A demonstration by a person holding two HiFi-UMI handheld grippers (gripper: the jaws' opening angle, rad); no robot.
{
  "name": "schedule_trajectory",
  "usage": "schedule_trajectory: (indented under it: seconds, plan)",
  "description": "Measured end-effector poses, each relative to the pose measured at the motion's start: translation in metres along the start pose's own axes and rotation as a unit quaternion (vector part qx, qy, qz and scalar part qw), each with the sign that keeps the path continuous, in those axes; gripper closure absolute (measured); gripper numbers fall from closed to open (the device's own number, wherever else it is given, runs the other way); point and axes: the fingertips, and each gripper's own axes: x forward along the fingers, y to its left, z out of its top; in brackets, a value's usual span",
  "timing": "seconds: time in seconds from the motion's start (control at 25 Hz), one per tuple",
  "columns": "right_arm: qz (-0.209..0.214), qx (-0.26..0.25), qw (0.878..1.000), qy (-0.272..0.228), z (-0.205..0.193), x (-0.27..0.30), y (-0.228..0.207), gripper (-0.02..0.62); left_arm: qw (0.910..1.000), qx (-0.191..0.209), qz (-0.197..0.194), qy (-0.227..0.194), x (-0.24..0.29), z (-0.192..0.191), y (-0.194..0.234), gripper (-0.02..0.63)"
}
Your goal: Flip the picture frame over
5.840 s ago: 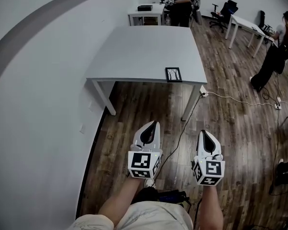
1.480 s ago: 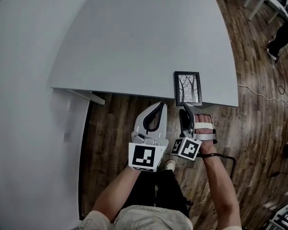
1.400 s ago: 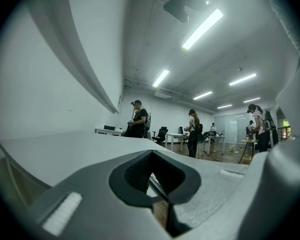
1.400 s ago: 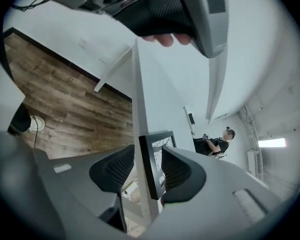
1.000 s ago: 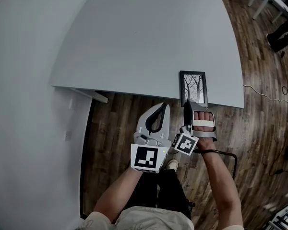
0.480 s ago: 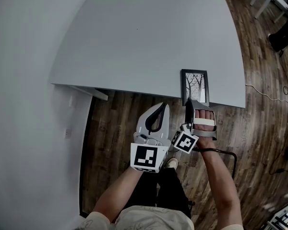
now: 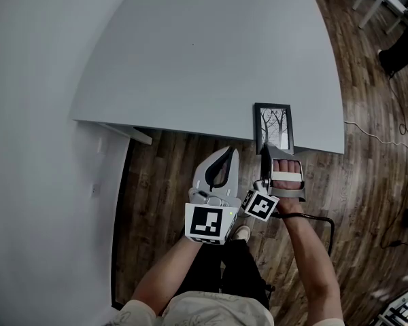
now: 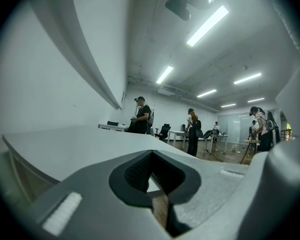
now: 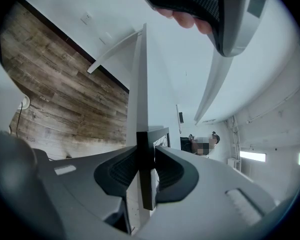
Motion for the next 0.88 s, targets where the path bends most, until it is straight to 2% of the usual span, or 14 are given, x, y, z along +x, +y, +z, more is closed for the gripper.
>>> schedule_trajectory:
  seconds: [0.12, 0.28, 0.88]
  plan:
    - [-0.001, -0.002, 1.000, -0.004, 0.003, -0.003, -0.001, 0.486, 0.9999, -0.004, -0.003, 0.016, 0.000, 0.000, -0.003, 0.606]
    - [-0.003, -0.001, 1.000, -0.007, 0.001, -0.006, -0.002, 0.491, 0.9999, 0.004, 0.001, -0.014, 0.002, 0.007, -0.002, 0.606]
    - [-0.026, 0.021, 0.999, -0.016, 0.000, -0.006, -0.025, 0.503, 0.9998, 0.004, 0.009, -0.019, 0.003, 0.017, 0.014, 0.606]
